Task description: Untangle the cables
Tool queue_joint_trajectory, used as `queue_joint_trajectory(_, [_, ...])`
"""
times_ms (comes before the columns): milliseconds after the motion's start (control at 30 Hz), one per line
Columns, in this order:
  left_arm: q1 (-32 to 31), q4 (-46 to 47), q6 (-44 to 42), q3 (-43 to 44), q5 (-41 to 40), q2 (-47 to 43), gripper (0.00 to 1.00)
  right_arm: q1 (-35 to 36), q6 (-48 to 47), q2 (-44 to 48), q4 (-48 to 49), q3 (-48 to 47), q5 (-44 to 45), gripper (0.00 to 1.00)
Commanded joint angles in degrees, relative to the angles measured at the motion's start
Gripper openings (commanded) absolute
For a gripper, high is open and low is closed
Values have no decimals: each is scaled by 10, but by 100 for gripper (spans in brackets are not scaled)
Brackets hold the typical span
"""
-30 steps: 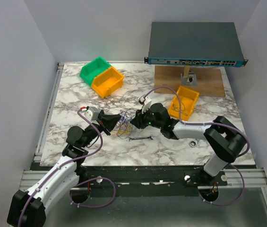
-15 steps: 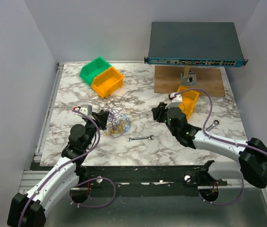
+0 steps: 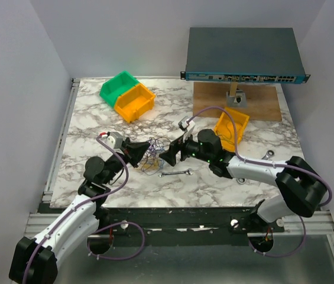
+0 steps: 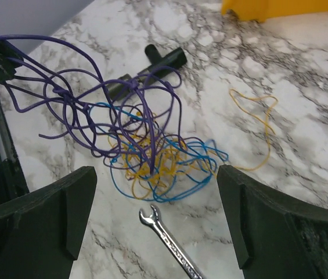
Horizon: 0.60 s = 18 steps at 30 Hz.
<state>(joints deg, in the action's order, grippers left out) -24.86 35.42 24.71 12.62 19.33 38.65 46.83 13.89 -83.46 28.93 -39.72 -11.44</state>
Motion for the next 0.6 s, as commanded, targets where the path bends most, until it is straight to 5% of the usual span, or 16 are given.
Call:
queue_joint_trajectory(0, [-1, 67, 7, -8, 73, -18, 0, 8, -46, -30, 47, -28, -90, 94])
queue_joint_trajectory(267, [-2, 103, 28, -10, 111, -16, 0, 16, -49, -59, 98, -33, -160, 96])
queue_joint_trajectory(367, [-2, 91, 28, 0, 107, 2, 0, 19, -30, -70, 120, -40, -186, 88])
queue_joint_trajectory(500, [-2, 70, 27, 7, 72, 14, 0, 19, 2, -63, 110, -41, -96, 5])
queue_joint_trajectory(567, [-2, 35, 22, 7, 9, -1, 0, 19, 21, -45, 108, -18, 4, 1])
